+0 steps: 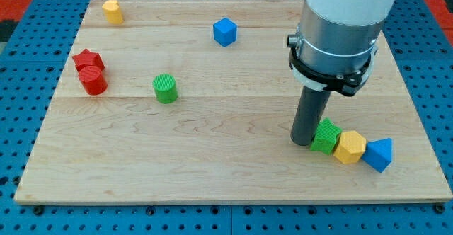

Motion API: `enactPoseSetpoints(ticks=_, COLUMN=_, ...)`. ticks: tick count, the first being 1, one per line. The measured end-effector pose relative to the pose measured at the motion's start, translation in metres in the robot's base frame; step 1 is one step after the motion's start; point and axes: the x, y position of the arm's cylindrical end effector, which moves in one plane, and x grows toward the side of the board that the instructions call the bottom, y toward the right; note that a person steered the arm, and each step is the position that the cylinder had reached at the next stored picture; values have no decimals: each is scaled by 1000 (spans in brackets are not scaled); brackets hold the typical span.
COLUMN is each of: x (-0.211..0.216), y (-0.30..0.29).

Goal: Put the green circle on top of the green star

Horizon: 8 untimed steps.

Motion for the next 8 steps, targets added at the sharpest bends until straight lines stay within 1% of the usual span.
enactPoseSetpoints(ticks=1, x=0, y=-13)
enactPoseSetpoints(ticks=2, x=5, y=-124)
enactPoseSetpoints(ticks=3, x=3, y=-218)
enactPoseSetpoints(ticks=4, x=-50, y=-269)
enactPoseSetpoints(ticks=5, x=-85, y=-292)
enactPoseSetpoints(ticks=6, x=-97, y=-216)
enactPoseSetpoints(ticks=7, x=-89, y=-96)
enactPoseSetpoints(ticks=8, x=-88, y=-24)
